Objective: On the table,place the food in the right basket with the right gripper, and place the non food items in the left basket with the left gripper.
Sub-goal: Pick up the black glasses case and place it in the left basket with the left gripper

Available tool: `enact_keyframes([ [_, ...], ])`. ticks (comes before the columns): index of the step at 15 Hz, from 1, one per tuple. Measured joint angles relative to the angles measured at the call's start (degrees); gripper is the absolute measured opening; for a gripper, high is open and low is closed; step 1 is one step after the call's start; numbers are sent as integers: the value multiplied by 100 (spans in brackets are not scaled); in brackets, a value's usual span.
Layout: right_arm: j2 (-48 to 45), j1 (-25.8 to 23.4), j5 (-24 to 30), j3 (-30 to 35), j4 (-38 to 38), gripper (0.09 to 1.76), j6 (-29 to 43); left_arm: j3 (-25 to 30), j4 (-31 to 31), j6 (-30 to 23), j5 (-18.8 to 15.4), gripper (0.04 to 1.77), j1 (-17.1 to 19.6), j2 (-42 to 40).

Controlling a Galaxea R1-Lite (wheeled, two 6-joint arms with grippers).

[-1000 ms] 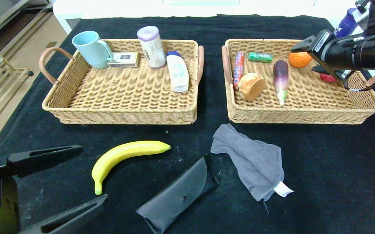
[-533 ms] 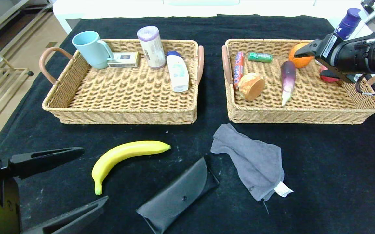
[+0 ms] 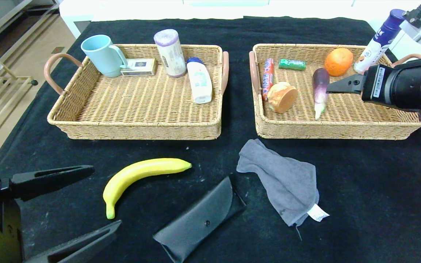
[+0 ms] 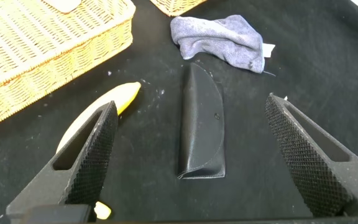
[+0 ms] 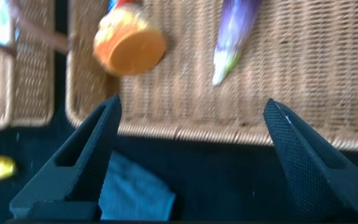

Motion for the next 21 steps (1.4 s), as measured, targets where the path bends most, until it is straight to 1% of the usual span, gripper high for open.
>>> enact_keyframes([
  [4, -399, 422, -20, 395, 22, 169, -106, -6, 2, -2, 0, 172, 5, -28],
  [8, -672, 649, -24, 841, 0, 170, -211, -28, 2, -2, 2, 172, 7, -80],
  [12, -864, 844, -27, 1165, -2, 170, -315, -28, 11, 0, 2, 172, 7, -108],
  [18, -1033, 1298, -38, 1674, -22, 170, -629, -20, 20, 60, 4, 172, 0, -118],
  [21, -1129, 1566, -57, 2068, -193, 170, -791, -4, 30, 107, 9, 172, 0, -116],
])
